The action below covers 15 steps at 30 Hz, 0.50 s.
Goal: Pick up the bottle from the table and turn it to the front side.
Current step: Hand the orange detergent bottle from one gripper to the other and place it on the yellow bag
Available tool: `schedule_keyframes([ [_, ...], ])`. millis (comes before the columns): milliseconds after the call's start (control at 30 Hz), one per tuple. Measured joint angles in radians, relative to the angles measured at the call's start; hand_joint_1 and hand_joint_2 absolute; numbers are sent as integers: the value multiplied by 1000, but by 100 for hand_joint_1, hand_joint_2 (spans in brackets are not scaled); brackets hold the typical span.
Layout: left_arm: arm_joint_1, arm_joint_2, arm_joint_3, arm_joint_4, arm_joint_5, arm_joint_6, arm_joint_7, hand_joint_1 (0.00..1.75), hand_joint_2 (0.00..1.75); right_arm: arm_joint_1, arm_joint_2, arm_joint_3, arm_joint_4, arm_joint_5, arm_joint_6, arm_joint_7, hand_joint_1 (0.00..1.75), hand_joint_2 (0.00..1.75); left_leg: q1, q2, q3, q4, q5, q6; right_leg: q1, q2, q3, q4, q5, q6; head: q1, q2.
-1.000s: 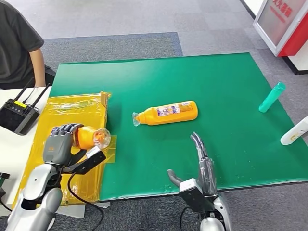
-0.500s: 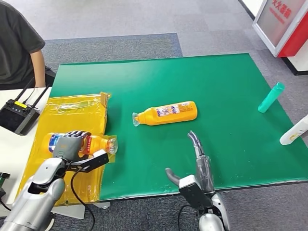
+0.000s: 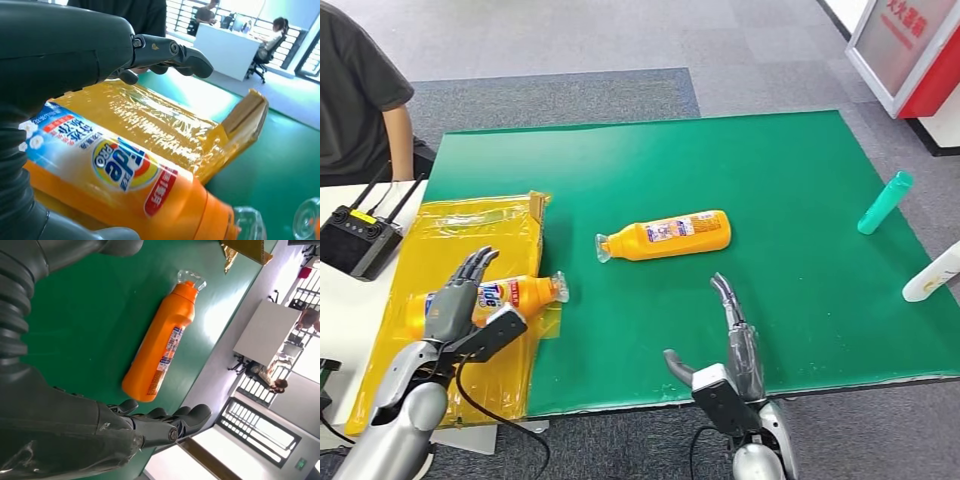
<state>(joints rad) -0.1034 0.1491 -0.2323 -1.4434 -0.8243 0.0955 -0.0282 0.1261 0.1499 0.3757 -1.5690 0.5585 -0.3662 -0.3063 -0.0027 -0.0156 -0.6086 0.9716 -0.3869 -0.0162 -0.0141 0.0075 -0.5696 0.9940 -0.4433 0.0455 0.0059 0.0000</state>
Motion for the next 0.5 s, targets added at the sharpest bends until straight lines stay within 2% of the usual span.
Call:
schedule_keyframes([
  [100,37,-23,39,-48,71,58,-85,0,175,3,0,-1,0,-2,-5,-4,0,175,0,0,0,0,0,0,0,0,0,0,0,0,0,0],
  [200,101,-56,90,-126,281,51,-294,0,175,8,0,-1,0,-16,-11,-27,0,175,0,0,0,0,0,0,0,1,0,0,0,0,0,0],
  [300,174,-98,140,-200,499,-53,-480,0,175,10,0,2,0,-37,-30,-58,0,175,0,0,0,0,-1,1,0,0,0,0,-1,0,0,0],
  [400,231,-135,174,-235,619,-206,-555,0,175,13,0,11,0,-62,-47,-91,0,175,0,0,0,0,-2,2,0,0,1,0,-2,1,0,0],
  [500,283,-164,189,-227,672,-349,-616,0,175,21,-3,24,-11,-121,-35,-133,0,175,0,0,0,0,-2,2,0,0,0,0,-2,1,0,0],
])
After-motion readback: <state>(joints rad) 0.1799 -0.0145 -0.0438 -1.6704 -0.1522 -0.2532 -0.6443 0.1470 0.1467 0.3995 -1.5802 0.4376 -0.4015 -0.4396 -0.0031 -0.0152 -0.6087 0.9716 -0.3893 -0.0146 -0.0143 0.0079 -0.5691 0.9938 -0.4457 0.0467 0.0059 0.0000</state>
